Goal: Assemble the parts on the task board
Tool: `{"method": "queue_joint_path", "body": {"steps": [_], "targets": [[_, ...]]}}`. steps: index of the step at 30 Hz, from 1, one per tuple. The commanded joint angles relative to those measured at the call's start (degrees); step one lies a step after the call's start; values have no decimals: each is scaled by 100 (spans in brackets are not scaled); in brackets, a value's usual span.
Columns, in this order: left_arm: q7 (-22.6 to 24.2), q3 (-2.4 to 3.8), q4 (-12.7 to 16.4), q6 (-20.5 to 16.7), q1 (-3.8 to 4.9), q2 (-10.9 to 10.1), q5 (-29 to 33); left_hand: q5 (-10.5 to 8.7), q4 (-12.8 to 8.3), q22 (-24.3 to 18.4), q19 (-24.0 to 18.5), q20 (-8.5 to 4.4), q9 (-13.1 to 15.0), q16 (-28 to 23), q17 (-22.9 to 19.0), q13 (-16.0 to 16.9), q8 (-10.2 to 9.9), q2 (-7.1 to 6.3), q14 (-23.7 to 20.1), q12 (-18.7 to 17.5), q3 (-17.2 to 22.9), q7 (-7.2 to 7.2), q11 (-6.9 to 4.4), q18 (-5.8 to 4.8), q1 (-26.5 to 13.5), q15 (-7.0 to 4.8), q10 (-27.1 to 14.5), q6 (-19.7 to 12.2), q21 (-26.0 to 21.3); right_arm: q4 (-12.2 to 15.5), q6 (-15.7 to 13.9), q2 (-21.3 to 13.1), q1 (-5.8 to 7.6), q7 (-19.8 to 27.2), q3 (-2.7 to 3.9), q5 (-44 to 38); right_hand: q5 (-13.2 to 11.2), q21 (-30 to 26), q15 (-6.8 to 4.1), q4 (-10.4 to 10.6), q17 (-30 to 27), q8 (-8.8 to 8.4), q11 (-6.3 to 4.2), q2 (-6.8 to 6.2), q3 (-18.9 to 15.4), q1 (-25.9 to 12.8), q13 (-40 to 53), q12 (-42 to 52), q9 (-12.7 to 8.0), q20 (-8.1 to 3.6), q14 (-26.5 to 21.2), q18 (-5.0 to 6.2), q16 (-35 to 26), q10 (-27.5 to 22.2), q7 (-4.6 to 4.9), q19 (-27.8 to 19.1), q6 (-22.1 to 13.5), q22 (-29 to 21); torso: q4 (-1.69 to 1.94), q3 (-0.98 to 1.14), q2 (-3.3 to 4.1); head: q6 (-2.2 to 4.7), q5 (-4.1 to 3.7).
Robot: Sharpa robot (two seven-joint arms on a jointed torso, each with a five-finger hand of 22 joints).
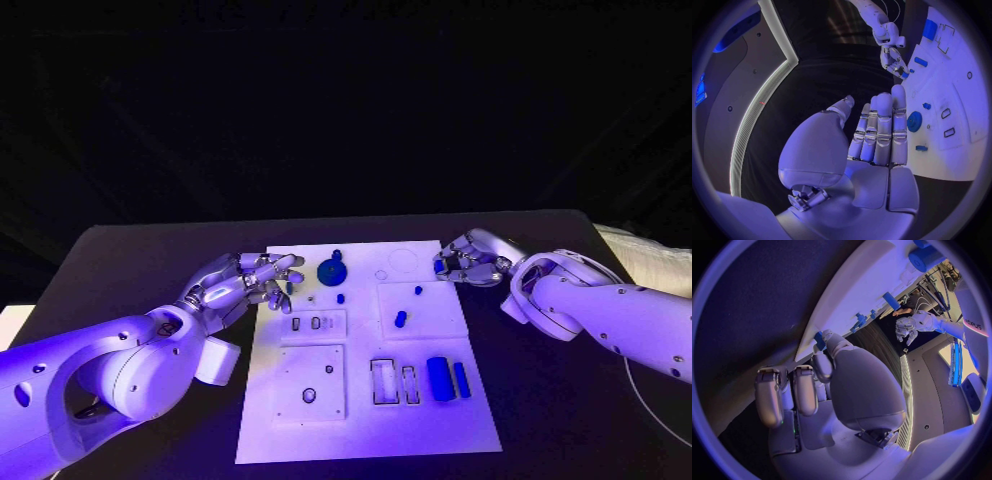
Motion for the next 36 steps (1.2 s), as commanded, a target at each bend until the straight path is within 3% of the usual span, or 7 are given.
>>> {"method": "queue_joint_path", "body": {"steps": [1,11,17,25,28,36], "targets": [[33,3,17,109,4,5,-20,-17,-28,3,-39,-20,1,-17,4,6,-25,26,-40,-14,3,-6,10,22,46,-1,-34,-17,-20,-7,106,16,-5,-16,1,-70,-18,-2,-49,-4,665,36,-55,63,52,9,4,19,11,-52,417,-93,36,-1,-15,250,56,1026,1,-2,0,-8,3],[29,3,24,109,4,-4,-20,-15,-33,4,-43,-20,1,-25,-2,6,-26,35,-42,-15,10,-4,10,22,53,-1,-38,-20,-19,-21,16,56,-5,-50,2,-112,-37,12,-99,-53,694,108,-116,136,127,-27,29,38,42,-99,424,-101,53,25,-92,274,272,1060,1,-1,-2,-28,15],[27,3,18,110,4,-8,-20,-15,-36,4,-45,-19,1,-26,-2,6,-27,40,-42,-16,13,-3,11,22,58,-1,-40,-22,-19,86,-258,77,-5,-98,39,-37,-32,23,-131,17,713,132,-152,115,63,-243,64,76,56,-133,429,-108,63,69,-137,292,363,1085,-2,-1,-6,-31,21],[29,2,-33,110,4,-22,-20,-14,-40,4,-48,-19,1,-31,-6,6,-28,45,-43,-16,17,-2,11,23,63,-1,-42,-24,-18,636,-535,49,41,-414,135,16,5,26,-149,88,720,135,-170,110,-2,-402,75,81,63,-152,431,-109,66,87,-160,298,398,1093,3,-5,-18,-26,35],[33,2,-73,109,5,-22,-20,-14,-40,4,-48,-19,1,-31,-6,6,-28,45,-43,-16,17,-2,11,23,63,-1,-42,-24,-18,909,-489,99,70,-656,146,-135,10,26,-151,93,713,134,-173,125,1,-409,69,72,64,-154,430,-110,61,85,-163,298,399,1093,1,-4,-23,-32,59],[19,2,-151,133,5,-28,-19,-14,-45,5,-50,-19,1,-44,-20,6,-28,48,-50,-17,20,-2,12,23,68,0,-44,-25,-18,1491,-268,447,50,-1301,141,-995,22,31,-156,90,719,96,-172,151,13,-413,82,82,51,-161,431,-112,64,94,-155,306,350,1104,47,-22,-34,-91,163]]}}
